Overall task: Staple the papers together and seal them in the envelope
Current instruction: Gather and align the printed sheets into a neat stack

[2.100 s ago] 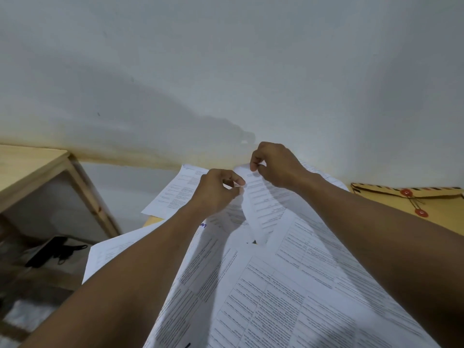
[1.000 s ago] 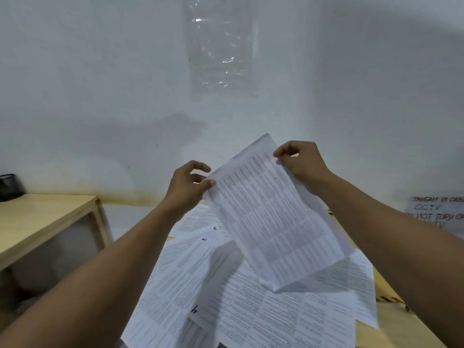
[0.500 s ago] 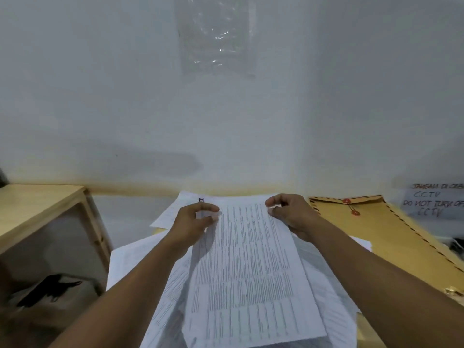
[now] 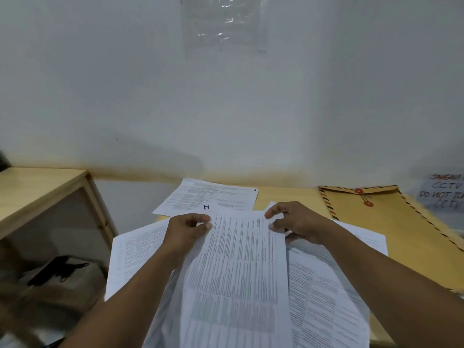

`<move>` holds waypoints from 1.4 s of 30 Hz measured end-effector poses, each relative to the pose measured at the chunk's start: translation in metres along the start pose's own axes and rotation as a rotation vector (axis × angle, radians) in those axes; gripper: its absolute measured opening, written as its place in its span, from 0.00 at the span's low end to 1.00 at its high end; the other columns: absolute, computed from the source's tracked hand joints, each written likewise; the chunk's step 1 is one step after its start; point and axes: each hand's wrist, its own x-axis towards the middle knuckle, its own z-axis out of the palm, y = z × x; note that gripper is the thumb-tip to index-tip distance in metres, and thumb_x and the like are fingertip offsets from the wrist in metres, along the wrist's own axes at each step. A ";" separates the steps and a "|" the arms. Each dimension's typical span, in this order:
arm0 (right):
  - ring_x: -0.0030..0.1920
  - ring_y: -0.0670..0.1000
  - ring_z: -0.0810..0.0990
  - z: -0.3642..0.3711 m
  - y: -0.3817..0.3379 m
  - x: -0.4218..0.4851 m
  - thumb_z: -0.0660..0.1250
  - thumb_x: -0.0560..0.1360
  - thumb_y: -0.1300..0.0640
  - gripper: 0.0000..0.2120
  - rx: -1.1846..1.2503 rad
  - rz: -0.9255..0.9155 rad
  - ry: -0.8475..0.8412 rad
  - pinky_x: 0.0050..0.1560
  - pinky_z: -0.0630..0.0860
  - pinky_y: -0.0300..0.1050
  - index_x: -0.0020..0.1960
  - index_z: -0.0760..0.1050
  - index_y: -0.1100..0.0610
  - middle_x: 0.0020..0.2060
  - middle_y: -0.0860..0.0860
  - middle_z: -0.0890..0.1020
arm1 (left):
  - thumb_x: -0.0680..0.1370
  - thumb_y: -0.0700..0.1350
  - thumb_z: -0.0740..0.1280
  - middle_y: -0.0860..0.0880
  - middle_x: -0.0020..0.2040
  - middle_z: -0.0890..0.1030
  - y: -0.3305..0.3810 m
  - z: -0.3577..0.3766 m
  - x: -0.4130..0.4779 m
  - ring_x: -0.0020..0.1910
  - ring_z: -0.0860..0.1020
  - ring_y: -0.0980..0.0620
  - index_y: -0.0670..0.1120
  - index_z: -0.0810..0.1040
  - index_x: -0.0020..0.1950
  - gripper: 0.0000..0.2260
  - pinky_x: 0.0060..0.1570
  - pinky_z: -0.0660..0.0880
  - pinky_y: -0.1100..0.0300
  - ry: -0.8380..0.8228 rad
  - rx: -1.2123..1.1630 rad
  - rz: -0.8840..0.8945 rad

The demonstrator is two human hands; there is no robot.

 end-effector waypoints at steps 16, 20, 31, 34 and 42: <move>0.58 0.50 0.74 -0.003 0.018 0.032 0.64 0.69 0.66 0.21 -0.948 -0.217 -0.092 0.55 0.75 0.51 0.56 0.76 0.46 0.57 0.42 0.76 | 0.72 0.40 0.79 0.45 0.53 0.87 0.007 -0.017 0.019 0.55 0.83 0.49 0.46 0.88 0.49 0.07 0.52 0.76 0.63 -0.256 0.223 -0.059; 0.57 0.49 0.74 -0.005 0.020 0.039 0.65 0.70 0.64 0.20 -0.993 -0.247 -0.073 0.50 0.71 0.45 0.59 0.75 0.47 0.58 0.42 0.76 | 0.72 0.42 0.79 0.46 0.44 0.85 0.007 -0.014 0.024 0.44 0.81 0.50 0.49 0.89 0.45 0.04 0.49 0.75 0.60 -0.274 0.286 -0.044; 0.69 0.51 0.69 -0.023 0.034 0.054 0.65 0.77 0.45 0.21 -1.031 -0.256 0.023 0.65 0.69 0.50 0.69 0.70 0.44 0.71 0.43 0.71 | 0.73 0.41 0.78 0.38 0.52 0.85 0.004 -0.014 0.032 0.46 0.83 0.44 0.52 0.88 0.42 0.05 0.49 0.78 0.53 -0.303 0.459 -0.022; 0.69 0.48 0.70 -0.009 0.031 0.064 0.67 0.73 0.39 0.25 -0.956 -0.290 -0.056 0.66 0.70 0.52 0.69 0.70 0.40 0.70 0.39 0.72 | 0.72 0.42 0.78 0.41 0.45 0.84 0.005 -0.013 0.037 0.42 0.77 0.47 0.53 0.88 0.42 0.05 0.46 0.73 0.56 -0.340 0.478 -0.028; 0.66 0.50 0.73 -0.009 0.038 0.079 0.66 0.76 0.38 0.24 -0.962 -0.249 0.086 0.61 0.70 0.51 0.69 0.71 0.44 0.67 0.42 0.75 | 0.72 0.39 0.79 0.48 0.37 0.77 0.008 -0.010 0.032 0.35 0.70 0.51 0.50 0.89 0.43 0.05 0.37 0.68 0.63 -0.379 0.508 0.022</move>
